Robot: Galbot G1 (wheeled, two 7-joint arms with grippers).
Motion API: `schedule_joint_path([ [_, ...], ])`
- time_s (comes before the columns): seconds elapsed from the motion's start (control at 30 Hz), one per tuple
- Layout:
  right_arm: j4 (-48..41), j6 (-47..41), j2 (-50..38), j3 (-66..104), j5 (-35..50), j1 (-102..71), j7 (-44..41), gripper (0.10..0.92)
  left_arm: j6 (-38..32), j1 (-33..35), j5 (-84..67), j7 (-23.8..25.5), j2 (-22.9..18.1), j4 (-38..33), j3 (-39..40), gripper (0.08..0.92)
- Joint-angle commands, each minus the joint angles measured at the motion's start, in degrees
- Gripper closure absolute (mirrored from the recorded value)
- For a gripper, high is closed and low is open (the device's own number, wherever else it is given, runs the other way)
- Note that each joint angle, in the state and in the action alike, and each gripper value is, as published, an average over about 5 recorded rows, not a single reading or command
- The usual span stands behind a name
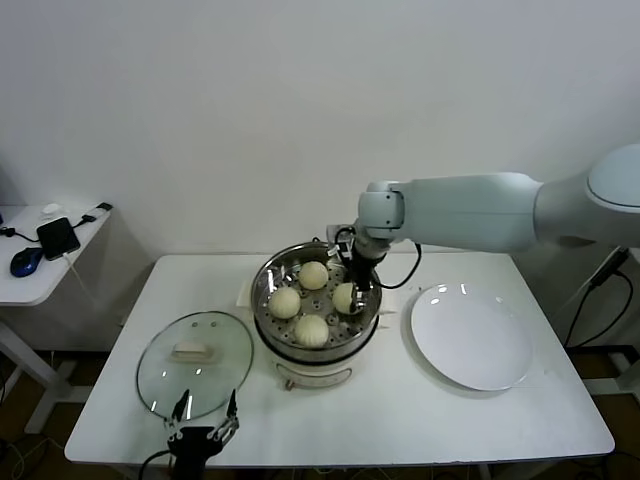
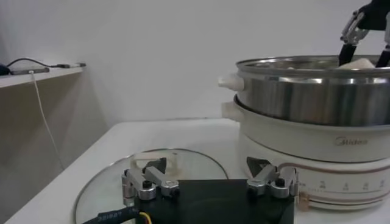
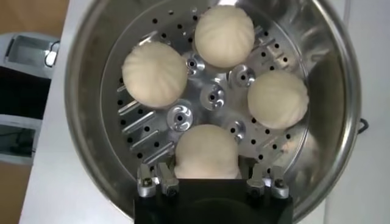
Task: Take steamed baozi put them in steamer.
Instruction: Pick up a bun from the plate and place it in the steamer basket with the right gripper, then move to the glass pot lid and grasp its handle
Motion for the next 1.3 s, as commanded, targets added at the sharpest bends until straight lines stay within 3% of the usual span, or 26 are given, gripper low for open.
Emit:
schedule_joint_path([
  [0.03,-0.7,-0.5,1.0,0.3,-1.3,-2.2,1.4,0.346,-0.1,0.1,-0.1,0.0,0.1,0.0,0.0,0.177],
  [0.13,-0.7,1.2,0.7,1.1,-1.2,-1.6,0.0,0.325,-0.1,0.1,-0.1,0.0,0.1,0.0,0.0,0.177],
  [0.27,-0.4,5.6,-0.7,2.1,0.4,1.4,-5.1,0.238,0.0,0.3,-0.1,0.0,0.1,-0.4,0.0,0.177],
  [0.4,0.5,7.9,-6.5,7.3,4.2,3.8,-8.3,0.205,-0.1,0.5,-0.1,0.0,0.2,-0.9,0.0,0.177],
  [0.47,1.1,7.8,-11.0,11.8,5.7,3.7,-6.9,0.203,-0.4,0.6,-0.2,-0.1,0.3,-1.2,-0.1,0.177],
  [0.57,1.3,7.6,-18.5,23.6,5.6,-1.1,2.1,0.203,-0.9,0.7,-0.6,-0.4,0.4,-1.6,-0.4,0.177],
  [0.73,0.7,7.5,-27.9,45.2,-0.4,-15.2,22.1,0.203,-1.3,0.3,-0.8,-0.6,0.6,-1.8,-0.9,0.177],
  [1.03,7.7,11.4,-46.1,81.9,-10.2,-52.9,39.0,0.202,-0.5,-2.2,-1.8,-0.1,0.8,-3.7,-2.3,0.177],
  [1.13,9.3,14.0,-46.3,103.2,-12.7,-74.3,39.6,0.203,-0.6,-3.4,-2.7,0.2,1.1,-3.7,-3.5,0.177],
  [1.3,12.5,19.4,-38.7,131.8,-15.3,-102.4,38.3,0.203,-0.9,-4.6,-2.3,0.6,2.0,-3.2,-4.0,0.177],
])
